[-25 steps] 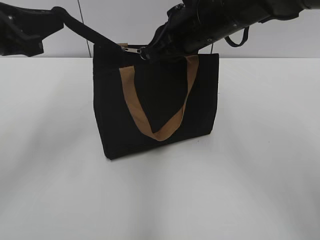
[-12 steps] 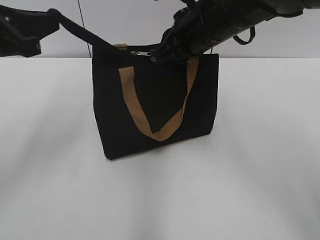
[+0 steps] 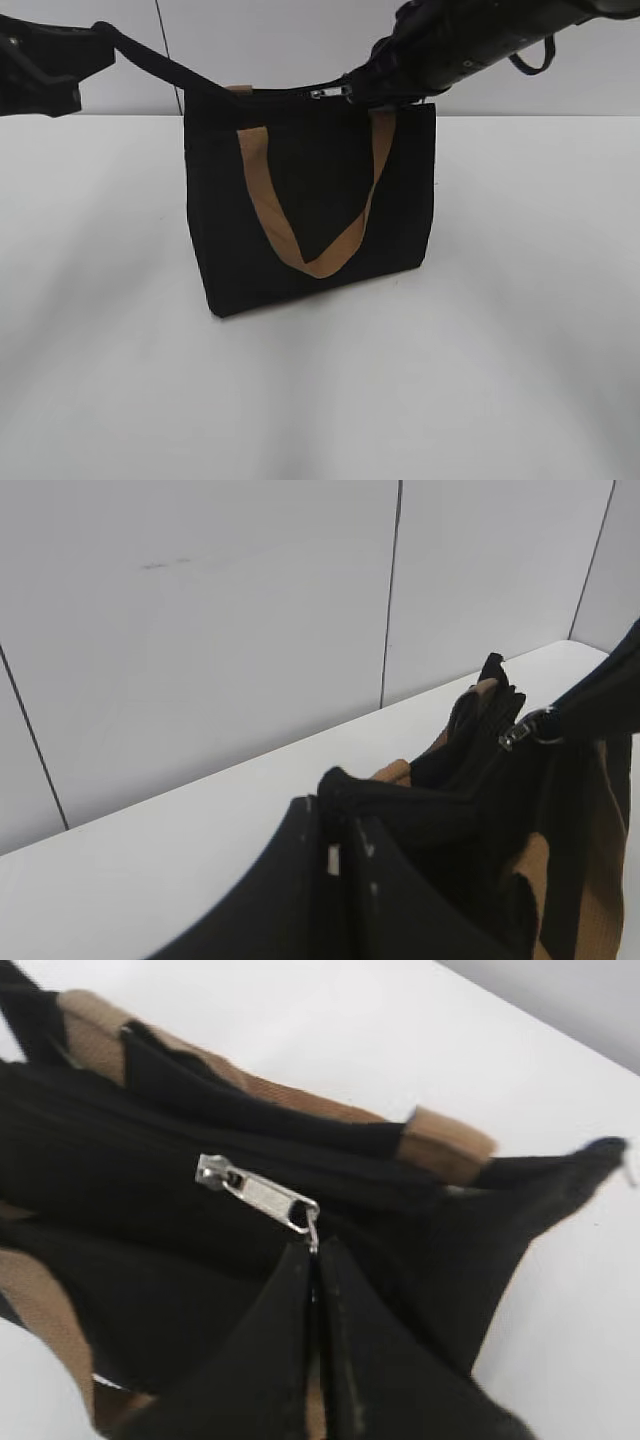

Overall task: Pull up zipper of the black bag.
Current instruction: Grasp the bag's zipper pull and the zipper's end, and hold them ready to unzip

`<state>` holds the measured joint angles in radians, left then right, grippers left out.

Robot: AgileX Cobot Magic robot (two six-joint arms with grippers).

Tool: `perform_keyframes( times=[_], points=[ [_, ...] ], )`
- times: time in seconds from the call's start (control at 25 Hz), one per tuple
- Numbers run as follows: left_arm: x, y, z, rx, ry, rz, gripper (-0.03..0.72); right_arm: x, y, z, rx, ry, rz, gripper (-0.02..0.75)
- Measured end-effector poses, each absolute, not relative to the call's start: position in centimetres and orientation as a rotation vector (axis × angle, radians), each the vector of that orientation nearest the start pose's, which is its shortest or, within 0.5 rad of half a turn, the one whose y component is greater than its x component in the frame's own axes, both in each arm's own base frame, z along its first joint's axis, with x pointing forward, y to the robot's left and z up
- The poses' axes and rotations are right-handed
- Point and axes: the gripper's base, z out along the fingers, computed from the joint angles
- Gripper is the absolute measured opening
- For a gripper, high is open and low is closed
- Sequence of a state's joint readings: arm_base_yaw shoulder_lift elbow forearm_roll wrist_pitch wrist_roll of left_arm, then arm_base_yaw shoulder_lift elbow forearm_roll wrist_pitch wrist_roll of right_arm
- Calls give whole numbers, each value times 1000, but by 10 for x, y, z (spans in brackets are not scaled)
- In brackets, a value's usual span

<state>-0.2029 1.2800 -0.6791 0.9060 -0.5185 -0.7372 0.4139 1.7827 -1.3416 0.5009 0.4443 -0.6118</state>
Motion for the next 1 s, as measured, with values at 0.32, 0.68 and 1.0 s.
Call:
perform_keyframes(
  times=[0.32,0.68,1.0],
  points=[
    [255,-88,286,547,1663,-424,21,374,146,275,-644,2209,329,-15],
    [255,-88,286,547,1662,-423,21,376,139,274,-623,2226,327,-15],
    [255,-88,286,545,1662,-424,38,375,141,274,-620,2227,339,57]
  ],
)
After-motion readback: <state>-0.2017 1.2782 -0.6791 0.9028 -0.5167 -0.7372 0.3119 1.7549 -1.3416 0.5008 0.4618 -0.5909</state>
